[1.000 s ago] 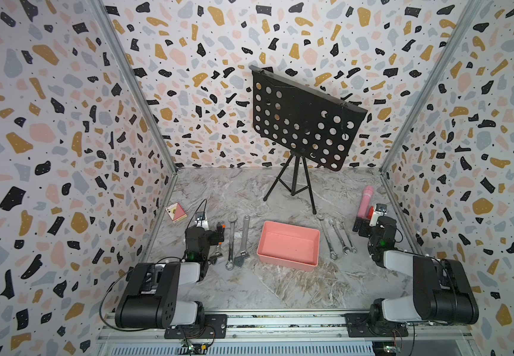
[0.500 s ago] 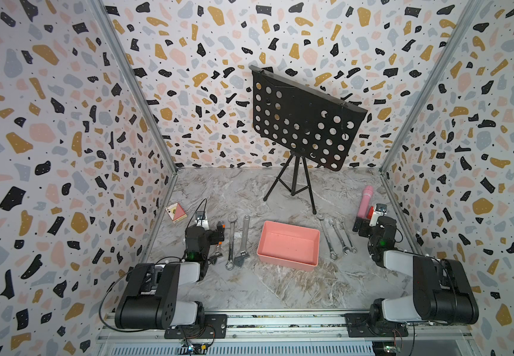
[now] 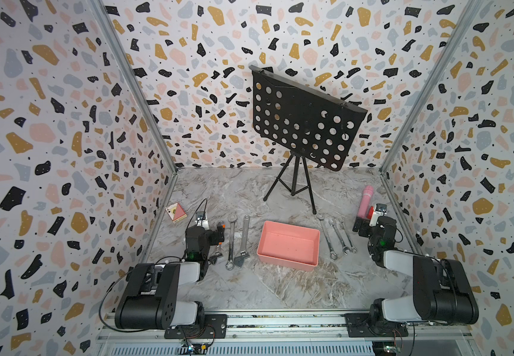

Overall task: Take out the wrench from the storage box
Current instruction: Reset both arms

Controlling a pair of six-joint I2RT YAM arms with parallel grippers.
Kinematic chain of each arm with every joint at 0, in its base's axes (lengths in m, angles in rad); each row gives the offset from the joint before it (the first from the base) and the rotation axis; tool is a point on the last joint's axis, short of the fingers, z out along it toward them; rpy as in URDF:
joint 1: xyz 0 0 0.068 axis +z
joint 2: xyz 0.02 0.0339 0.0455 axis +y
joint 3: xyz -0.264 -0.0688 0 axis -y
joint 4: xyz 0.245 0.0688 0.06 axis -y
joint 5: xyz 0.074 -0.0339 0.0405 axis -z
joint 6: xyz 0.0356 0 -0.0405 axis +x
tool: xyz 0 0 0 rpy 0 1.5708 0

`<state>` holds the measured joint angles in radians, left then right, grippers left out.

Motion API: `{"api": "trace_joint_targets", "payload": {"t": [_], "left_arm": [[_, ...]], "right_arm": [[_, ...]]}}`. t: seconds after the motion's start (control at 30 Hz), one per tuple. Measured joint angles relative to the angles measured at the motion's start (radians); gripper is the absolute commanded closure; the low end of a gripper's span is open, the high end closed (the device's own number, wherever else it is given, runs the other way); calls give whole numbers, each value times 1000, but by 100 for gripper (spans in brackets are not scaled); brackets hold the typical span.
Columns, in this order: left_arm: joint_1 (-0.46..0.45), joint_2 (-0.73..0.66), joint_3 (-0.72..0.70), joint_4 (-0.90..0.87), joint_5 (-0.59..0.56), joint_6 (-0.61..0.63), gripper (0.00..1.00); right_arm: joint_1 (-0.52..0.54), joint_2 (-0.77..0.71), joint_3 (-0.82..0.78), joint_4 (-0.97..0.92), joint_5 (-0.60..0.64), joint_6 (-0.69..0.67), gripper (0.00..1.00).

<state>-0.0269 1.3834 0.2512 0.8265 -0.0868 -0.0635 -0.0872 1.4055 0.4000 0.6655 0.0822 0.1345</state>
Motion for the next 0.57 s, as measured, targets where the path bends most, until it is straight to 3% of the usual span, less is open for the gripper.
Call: {"api": "trace_joint_targets", "payload": {"t": [0.57], "left_arm": [[5, -5, 11, -3, 30, 2, 0]], "right_arm": [[0, 0, 0, 0, 0, 0, 0]]}}
